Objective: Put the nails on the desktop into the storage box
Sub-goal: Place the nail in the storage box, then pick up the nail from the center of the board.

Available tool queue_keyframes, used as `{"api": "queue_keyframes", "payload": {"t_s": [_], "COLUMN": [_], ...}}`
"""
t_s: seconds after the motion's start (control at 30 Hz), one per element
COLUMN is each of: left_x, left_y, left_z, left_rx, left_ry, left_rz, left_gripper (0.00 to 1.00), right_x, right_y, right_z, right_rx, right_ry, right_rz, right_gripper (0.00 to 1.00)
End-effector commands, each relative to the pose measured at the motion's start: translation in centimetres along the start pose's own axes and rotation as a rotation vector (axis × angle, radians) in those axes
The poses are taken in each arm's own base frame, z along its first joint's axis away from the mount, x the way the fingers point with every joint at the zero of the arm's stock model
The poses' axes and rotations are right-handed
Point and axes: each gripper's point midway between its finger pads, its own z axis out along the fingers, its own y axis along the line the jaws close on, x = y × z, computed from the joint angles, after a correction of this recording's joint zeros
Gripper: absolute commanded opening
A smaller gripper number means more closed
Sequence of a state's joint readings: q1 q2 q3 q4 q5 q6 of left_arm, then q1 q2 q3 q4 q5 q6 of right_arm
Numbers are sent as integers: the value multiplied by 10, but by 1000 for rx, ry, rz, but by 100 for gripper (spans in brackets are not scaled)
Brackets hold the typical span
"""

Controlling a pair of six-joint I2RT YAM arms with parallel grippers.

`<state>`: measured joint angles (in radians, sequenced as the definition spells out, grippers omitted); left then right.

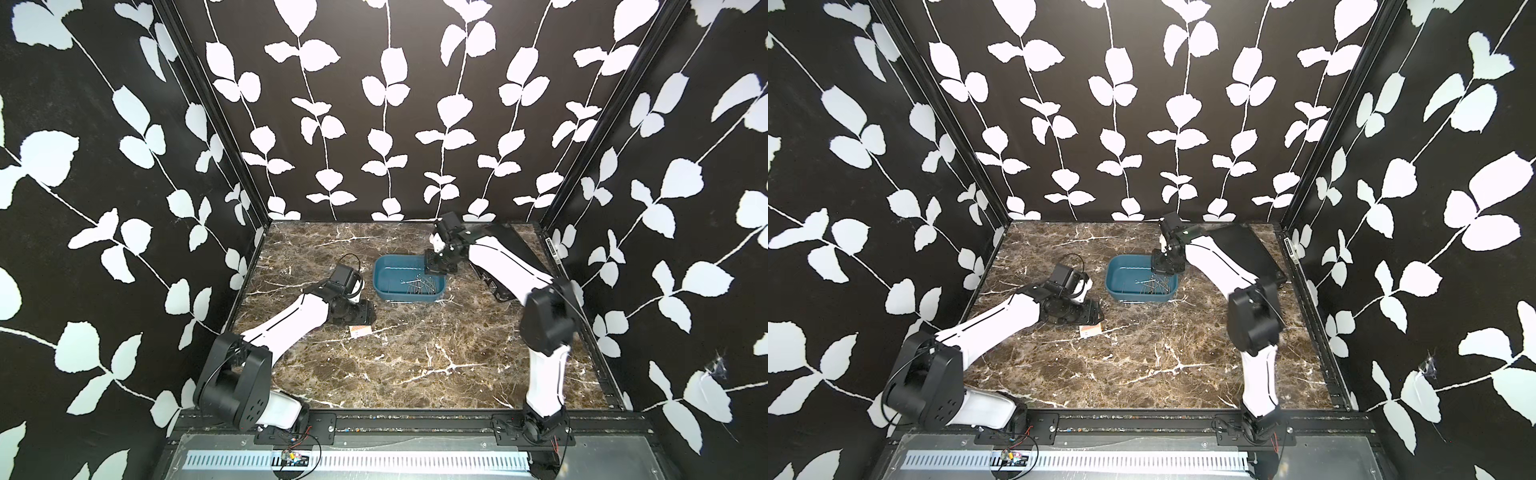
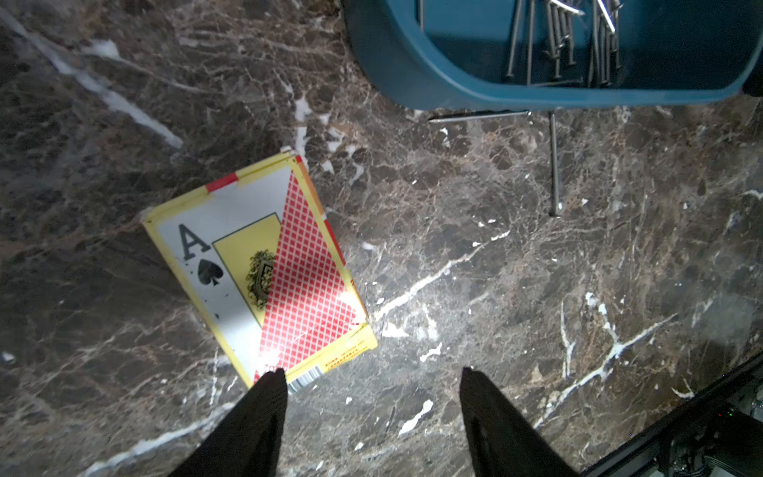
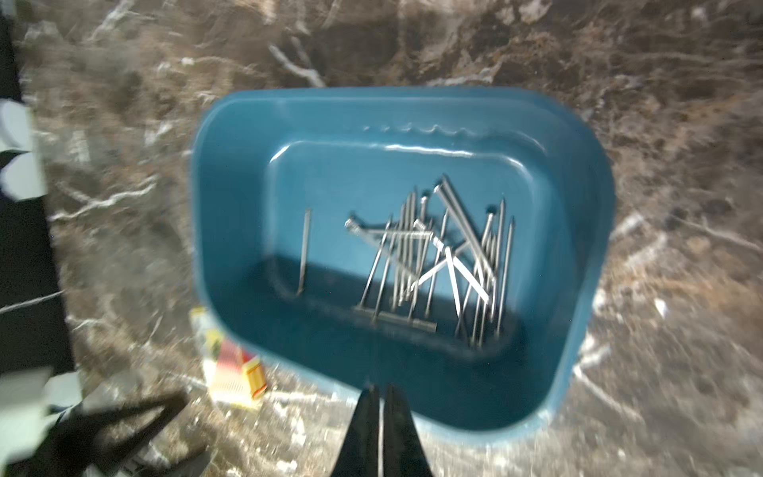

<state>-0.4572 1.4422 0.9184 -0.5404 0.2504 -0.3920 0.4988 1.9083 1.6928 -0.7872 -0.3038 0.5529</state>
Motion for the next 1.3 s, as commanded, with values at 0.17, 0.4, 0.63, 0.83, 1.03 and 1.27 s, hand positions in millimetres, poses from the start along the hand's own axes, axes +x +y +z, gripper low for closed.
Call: {"api": "queue_keyframes", "payload": {"t_s": [0.17,0.4,0.63,0.83,1.03,1.27], "left_x": [-22,-21,-8,-1,-1,3], "left_y": [-14,-14,-6,-1,-1,-1], "left_z": [-2,-7,-15,-16,-17,-18], "left_rx": [51,44,8,-5,-7,-1], "left_ry": [-34,-29,-20,-22,-24,-21], "left_rz": [35,42,49,43,46,45], "left_gripper": [69,69,69,69,69,69], "right_x": [86,87,68,74,79,97], "right_y": [-18,-35,-26,-36,-39,-41], "right_z": [34,66,79,86,88,97], "right_rx": [-54,-9,20,133,237,319], "right_ry": [118,136,123,152,183,240], "right_rz": [36,29,-8,-58,-139,-204], "right_gripper": [10,14,34,35,35,34]}}
